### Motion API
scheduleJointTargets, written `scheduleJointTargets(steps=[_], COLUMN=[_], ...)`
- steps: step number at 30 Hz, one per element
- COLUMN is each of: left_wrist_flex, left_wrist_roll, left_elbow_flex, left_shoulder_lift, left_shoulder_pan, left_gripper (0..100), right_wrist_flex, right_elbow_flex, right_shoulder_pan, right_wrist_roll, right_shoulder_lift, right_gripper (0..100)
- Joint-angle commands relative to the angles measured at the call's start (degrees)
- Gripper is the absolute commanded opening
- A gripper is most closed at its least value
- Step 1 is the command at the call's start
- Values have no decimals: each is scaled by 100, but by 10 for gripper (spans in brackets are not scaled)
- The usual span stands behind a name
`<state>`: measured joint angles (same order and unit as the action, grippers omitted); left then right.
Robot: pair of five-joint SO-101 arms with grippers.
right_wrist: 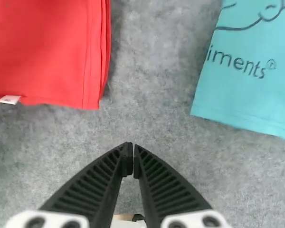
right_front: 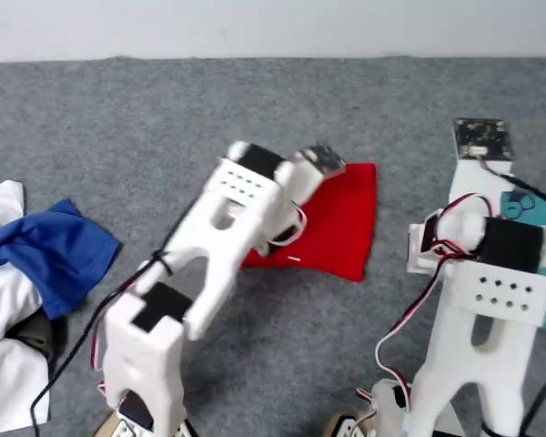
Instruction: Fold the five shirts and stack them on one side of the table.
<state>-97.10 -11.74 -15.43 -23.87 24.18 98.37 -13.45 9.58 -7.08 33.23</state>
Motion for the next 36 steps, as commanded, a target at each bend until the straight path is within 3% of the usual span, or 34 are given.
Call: scheduleJointTargets(steps=[1, 11, 16, 23, 26, 31, 36], left_wrist_flex=[26, 1002, 791, 53, -44, -44, -44], left_wrist_roll=[123, 167, 176, 176, 176, 123, -387], left_elbow_flex=[-110, 884, 629, -136, -198, -189, -189], left_shoulder_lift=[633, -114, -308, 1055, 1688, 2365, 2716], left_shoulder_pan=[-255, -176, -431, -607, -976, -2154, -3235], left_gripper=[13, 13, 13, 13, 13, 13, 13], right_wrist_flex=[-198, -462, -462, -945, -1393, -2255, -3222], right_elbow_flex=[-176, -519, -519, -510, -527, -545, -536], right_shoulder_pan=[-84, -75, -75, -136, -541, -1323, -1648], right_wrist_roll=[18, 9, 9, 9, -149, -457, -475], right_shoulder_lift=[84, 84, 84, 84, 31, -655, -1692], right_gripper=[9, 9, 9, 9, 9, 9, 9])
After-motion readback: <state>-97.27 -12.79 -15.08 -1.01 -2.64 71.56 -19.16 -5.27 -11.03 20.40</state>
